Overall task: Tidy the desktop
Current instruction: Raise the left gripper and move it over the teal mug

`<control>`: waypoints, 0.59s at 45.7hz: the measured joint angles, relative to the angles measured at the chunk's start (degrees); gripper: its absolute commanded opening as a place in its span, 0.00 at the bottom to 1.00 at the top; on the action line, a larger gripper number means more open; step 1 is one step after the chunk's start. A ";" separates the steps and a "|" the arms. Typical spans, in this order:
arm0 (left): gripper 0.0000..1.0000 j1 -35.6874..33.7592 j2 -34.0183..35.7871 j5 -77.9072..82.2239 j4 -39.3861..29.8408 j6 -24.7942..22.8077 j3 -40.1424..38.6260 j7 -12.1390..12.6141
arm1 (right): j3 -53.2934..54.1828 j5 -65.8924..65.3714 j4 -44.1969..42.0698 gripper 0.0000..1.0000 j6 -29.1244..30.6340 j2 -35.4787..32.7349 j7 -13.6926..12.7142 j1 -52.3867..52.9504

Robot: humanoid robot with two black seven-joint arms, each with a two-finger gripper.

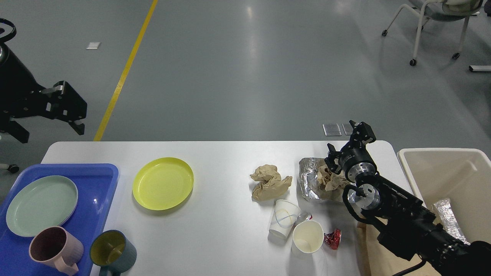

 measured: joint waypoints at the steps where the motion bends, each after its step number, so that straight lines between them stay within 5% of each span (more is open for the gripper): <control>1: 0.96 -1.78 -0.70 -1.40 -1.79 0.01 -0.25 0.75 | 0.00 0.00 0.00 1.00 0.00 0.00 0.00 0.00; 14: 0.96 -19.11 -7.40 -9.29 -15.92 0.00 -1.19 2.35 | -0.04 -0.01 -0.01 1.00 0.00 0.00 0.00 0.00; 27: 0.96 -15.60 -7.67 -9.39 -15.83 0.00 -0.69 2.34 | -0.02 -0.04 0.00 1.00 0.00 0.00 0.00 0.00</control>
